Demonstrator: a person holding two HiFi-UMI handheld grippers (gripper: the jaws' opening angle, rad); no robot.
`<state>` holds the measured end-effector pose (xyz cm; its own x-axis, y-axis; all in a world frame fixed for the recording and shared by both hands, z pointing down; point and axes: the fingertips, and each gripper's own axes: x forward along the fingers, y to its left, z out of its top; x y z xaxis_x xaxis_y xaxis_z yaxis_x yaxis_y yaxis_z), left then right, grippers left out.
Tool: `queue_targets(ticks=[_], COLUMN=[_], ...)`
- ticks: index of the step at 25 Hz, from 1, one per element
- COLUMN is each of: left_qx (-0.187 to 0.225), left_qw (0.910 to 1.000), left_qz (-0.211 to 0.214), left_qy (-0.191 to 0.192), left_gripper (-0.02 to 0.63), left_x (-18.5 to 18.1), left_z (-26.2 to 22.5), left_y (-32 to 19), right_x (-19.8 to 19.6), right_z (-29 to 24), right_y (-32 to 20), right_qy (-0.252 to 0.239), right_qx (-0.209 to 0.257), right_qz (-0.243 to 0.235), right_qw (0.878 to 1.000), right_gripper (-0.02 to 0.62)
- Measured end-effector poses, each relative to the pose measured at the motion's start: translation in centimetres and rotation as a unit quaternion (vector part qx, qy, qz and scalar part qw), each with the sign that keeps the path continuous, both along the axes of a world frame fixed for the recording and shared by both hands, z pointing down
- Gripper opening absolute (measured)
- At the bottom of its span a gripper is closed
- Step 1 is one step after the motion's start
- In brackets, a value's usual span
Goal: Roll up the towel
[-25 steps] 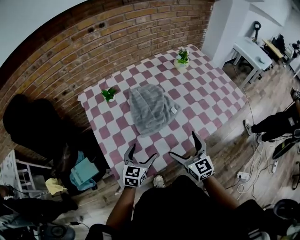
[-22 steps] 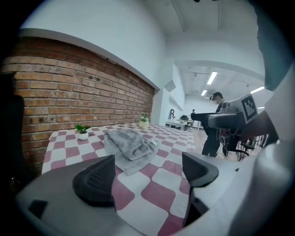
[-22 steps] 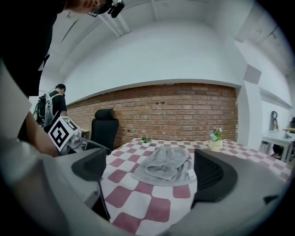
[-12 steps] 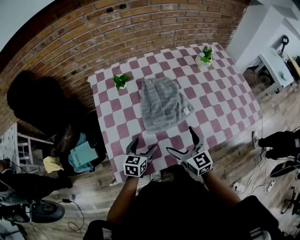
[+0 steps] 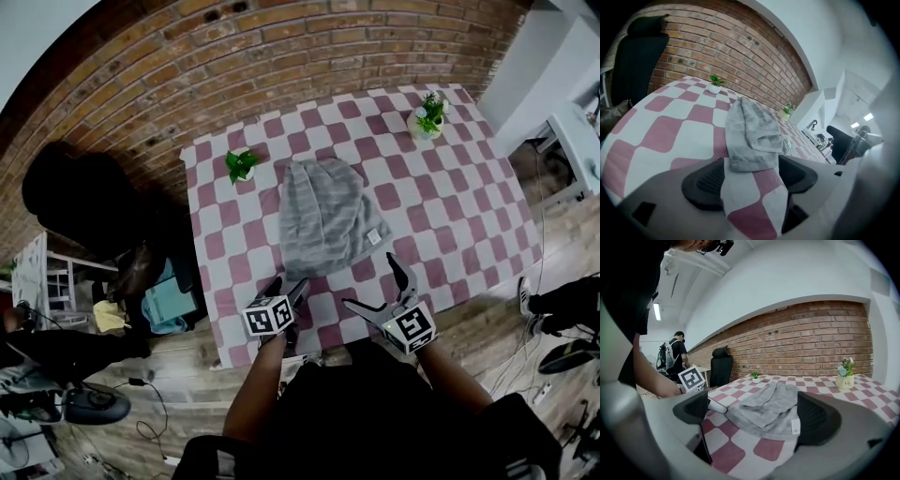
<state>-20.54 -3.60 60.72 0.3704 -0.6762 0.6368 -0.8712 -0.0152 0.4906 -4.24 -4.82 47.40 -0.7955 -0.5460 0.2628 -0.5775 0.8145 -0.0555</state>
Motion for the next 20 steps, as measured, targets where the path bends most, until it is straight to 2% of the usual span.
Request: queue_targets(ticks=[4, 11, 13, 15, 18, 20], left_qx=[-0.034, -0.06, -0.066, -0.068, -0.075, -0.086], left_qw=[0.9983, 0.9944, 0.9944, 0.9937, 0.9901, 0.9865], left_qz=[-0.047, -0.087, -0.083, -0.089, -0.119, -0.139], left_qy=[0.01, 0.003, 0.006, 0.001, 0.007, 0.013], left_gripper=[0.347, 0.311, 0.26, 0.247, 0.235, 0.159], left_x=[0.0, -0.5, 0.2, 0.5, 0.3, 0.1], left_z=[1.2, 1.9, 2.0, 2.1, 2.3, 2.6], left_y=[-1.0, -1.2, -1.2, -1.5, -1.6, -1.3], right_x=[1.8, 2.9, 3.0, 3.1, 2.9, 2.6], right_z=[0.1, 0.8, 0.7, 0.8, 1.2, 1.1], right_y=[-1.9, -3.7, -3.8, -4.2, -4.4, -4.3], right_qy=[-0.009, -0.027, -0.029, -0.033, -0.04, -0.039], right_qx=[-0.002, -0.016, -0.022, -0.028, -0.036, -0.047], right_qz=[-0.005, -0.023, -0.029, -0.033, -0.046, -0.059], right_qw=[1.0, 0.999, 0.999, 0.999, 0.997, 0.996], right_gripper=[0.568, 0.568, 0.568, 0.566, 0.566, 0.566])
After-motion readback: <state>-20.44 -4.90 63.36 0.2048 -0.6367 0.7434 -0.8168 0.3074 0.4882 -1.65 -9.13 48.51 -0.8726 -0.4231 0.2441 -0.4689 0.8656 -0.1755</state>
